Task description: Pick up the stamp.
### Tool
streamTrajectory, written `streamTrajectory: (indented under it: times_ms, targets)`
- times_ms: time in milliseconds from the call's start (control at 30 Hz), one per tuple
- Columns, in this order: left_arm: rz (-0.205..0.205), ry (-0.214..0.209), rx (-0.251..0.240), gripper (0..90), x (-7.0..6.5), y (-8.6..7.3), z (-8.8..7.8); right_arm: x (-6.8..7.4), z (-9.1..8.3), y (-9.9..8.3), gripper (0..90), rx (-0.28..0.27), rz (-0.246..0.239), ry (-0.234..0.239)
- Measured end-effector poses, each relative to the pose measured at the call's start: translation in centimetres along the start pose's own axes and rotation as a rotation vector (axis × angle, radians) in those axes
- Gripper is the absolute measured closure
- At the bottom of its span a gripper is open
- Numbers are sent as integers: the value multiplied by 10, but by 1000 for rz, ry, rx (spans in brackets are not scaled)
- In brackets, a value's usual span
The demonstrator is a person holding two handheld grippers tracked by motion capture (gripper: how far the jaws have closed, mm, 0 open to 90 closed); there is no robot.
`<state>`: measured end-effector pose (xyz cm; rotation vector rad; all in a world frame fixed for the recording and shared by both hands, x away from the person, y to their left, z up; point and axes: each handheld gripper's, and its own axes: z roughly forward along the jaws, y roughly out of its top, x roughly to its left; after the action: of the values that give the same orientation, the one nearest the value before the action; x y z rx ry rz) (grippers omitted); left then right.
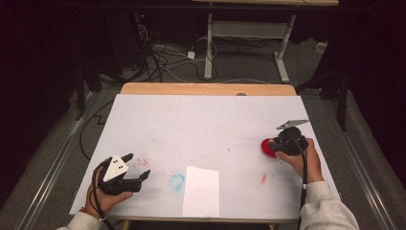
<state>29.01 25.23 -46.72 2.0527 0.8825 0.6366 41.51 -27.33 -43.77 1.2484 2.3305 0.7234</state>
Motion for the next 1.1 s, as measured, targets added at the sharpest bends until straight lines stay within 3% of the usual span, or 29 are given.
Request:
streamTrajectory:
  times_ms: [133, 433, 633, 733, 1100]
  targets:
    - [3, 1, -2, 183, 0, 0, 0, -1, 3, -3, 760, -5, -2, -4]
    - [7, 0, 3, 184, 0, 1, 2, 2, 1, -6, 764, -32, -21, -27]
    - [2, 5, 11, 184, 3, -2, 2, 3, -18, -2, 763, -103, -34, -20]
    - [-9, 3, -16, 203, 4, -1, 1, 5, -26, -1, 763, -132, -51, -20]
    - [17, 6, -2, 187, 2, -1, 3, 12, -70, 3, 763, -252, -72, -23]
